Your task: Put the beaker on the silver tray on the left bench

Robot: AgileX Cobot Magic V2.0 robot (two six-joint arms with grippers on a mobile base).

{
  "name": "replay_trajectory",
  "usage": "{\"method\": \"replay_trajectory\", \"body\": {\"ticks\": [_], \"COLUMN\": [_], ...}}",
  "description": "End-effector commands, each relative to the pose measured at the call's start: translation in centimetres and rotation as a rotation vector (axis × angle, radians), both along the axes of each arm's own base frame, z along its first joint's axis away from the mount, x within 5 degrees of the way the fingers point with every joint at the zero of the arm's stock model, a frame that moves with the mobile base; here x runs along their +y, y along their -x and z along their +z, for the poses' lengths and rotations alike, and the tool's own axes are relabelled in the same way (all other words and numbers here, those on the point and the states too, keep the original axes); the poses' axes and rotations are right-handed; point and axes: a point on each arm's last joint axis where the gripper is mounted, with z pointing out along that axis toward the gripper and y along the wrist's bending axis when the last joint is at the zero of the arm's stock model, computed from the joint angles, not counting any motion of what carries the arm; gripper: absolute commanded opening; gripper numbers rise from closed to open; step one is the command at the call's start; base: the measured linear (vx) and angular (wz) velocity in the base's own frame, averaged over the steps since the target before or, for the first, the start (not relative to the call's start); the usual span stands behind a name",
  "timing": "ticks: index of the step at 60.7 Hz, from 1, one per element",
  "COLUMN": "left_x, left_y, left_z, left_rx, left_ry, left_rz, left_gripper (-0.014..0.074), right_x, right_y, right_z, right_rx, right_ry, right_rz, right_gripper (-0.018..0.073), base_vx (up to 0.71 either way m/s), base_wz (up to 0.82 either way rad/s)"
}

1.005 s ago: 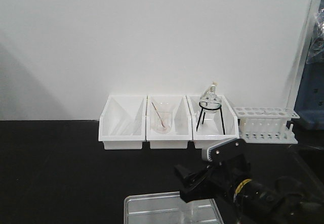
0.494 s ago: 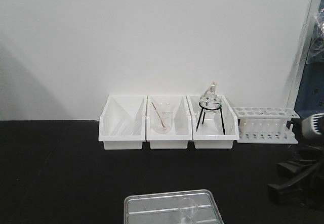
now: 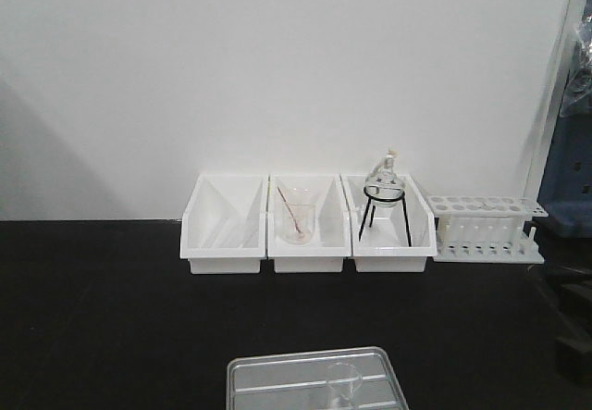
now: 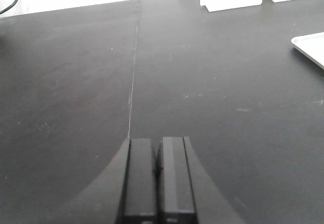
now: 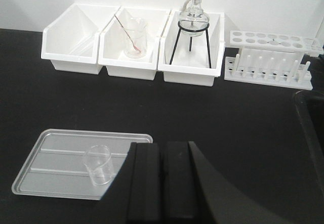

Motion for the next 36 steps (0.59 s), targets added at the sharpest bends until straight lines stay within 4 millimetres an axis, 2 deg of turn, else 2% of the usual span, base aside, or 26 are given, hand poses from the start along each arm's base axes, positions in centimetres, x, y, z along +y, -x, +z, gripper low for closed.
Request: {"method": "replay_trajectory", "body": {"ticks": [1, 4, 10, 27, 36], "left_x": [-0.1, -0.1, -0.1, -0.1, -0.1], "left_y": [-0.2, -0.2, -0.2, -0.2, -0.2], "left_z": [0.0, 0.0, 0.0, 0.0, 0.0], "left_rx": [-0.063, -0.063, -0.063, -0.063, -0.063], "left_ry": [0.005, 0.005, 0.005, 0.005, 0.005], "left_rz": [-0.010, -0.010, -0.010, -0.010, -0.010], "left_gripper": [0.0001, 0.0001, 0.0001, 0.0001, 0.0001], "right_x": [-0.2, -0.5, -1.1, -2.8, -3.5], "right_y": [0.5, 1.4, 3.2, 9.0, 10.5], "right_z": [1.7, 1.6, 0.1, -9.0, -13.5], "right_rx": [-0.117, -0.134, -0.160, -0.236, -0.234], "right_ry": [0.011, 0.017, 0.021, 0.036, 0.013], "right_rz": [0.023, 0.032, 0.043, 0.095, 0.045], "right_gripper": [-0.0014, -0.0014, -0.0014, -0.0014, -0.0014], "base_vx": [0.00, 0.00, 0.00, 0.00, 0.00], "base_wz": [0.00, 0.00, 0.00, 0.00, 0.00]}}
